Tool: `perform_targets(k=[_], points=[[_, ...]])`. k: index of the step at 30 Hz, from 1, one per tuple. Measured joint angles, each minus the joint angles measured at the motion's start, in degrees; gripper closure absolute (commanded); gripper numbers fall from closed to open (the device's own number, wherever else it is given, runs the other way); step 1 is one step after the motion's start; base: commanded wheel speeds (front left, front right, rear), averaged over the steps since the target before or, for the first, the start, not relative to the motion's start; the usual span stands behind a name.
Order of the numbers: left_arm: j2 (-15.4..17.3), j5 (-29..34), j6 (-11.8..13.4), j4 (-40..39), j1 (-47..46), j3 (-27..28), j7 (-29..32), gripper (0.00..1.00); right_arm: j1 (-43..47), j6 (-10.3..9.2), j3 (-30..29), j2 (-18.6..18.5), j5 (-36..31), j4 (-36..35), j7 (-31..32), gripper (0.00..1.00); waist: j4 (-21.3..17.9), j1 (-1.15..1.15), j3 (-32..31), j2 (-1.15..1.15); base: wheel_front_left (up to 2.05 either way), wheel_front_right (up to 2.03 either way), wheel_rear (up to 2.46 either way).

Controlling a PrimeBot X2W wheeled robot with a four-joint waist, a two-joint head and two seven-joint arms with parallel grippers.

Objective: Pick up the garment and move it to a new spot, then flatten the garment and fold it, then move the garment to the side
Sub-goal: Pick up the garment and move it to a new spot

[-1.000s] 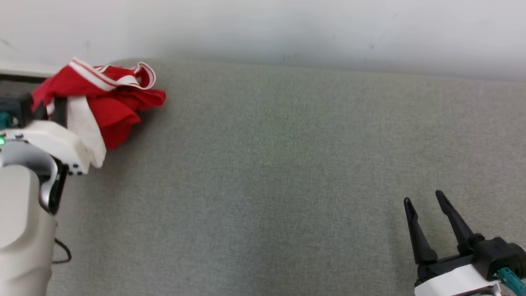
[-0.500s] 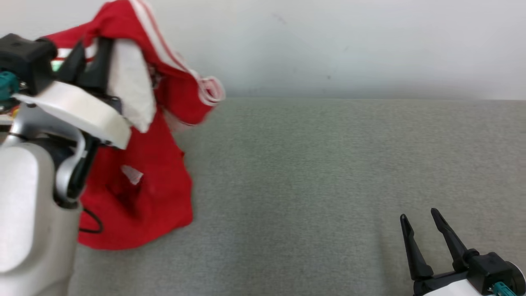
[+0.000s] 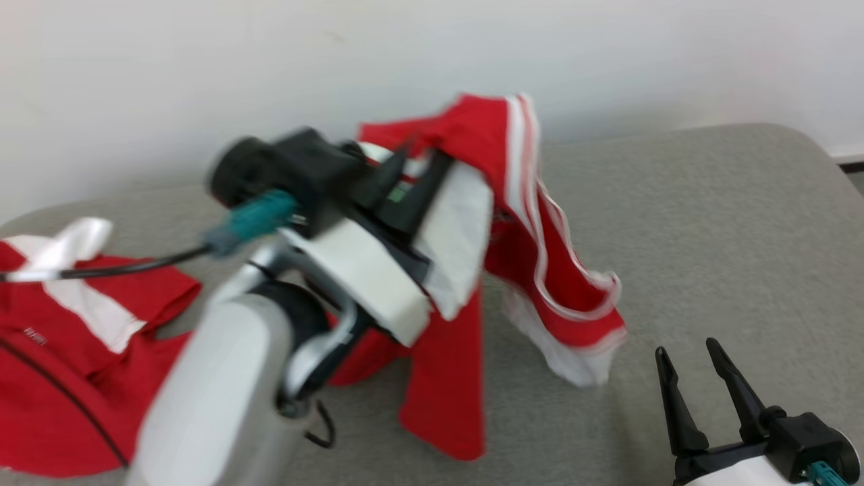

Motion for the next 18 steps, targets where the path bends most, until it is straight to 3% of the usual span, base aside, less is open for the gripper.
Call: perform_targets(k=[8, 13, 18], points=[[-5.6, -0.2, 0.7, 13.2, 2.1, -9.0, -5.0, 1.00, -0.9, 0.00, -0.5, 1.1, 0.4, -0.3, 0.0, 0.00, -6.5, 0.00, 2.1, 0.00, 0.00, 0.00, 0.00], [-6.6, -0.6, 2.4, 25.4, 2.9, -13.3, -10.8, 1.00, -0.8, 0.01, -1.4, 1.6, 0.7, -0.2, 0.0, 0.00, -9.1, 0.00, 4.1, 0.00, 0.00, 0.00, 0.00], [-6.7, -2.9, 3.7, 35.8, 2.6, -18.5, -17.4, 1.00, -0.3, 0.00, -2.3, 1.8, 1.0, -0.1, 0.0, 0.00, -9.3, 0.00, 5.4, 0.00, 0.00, 0.00, 0.00]])
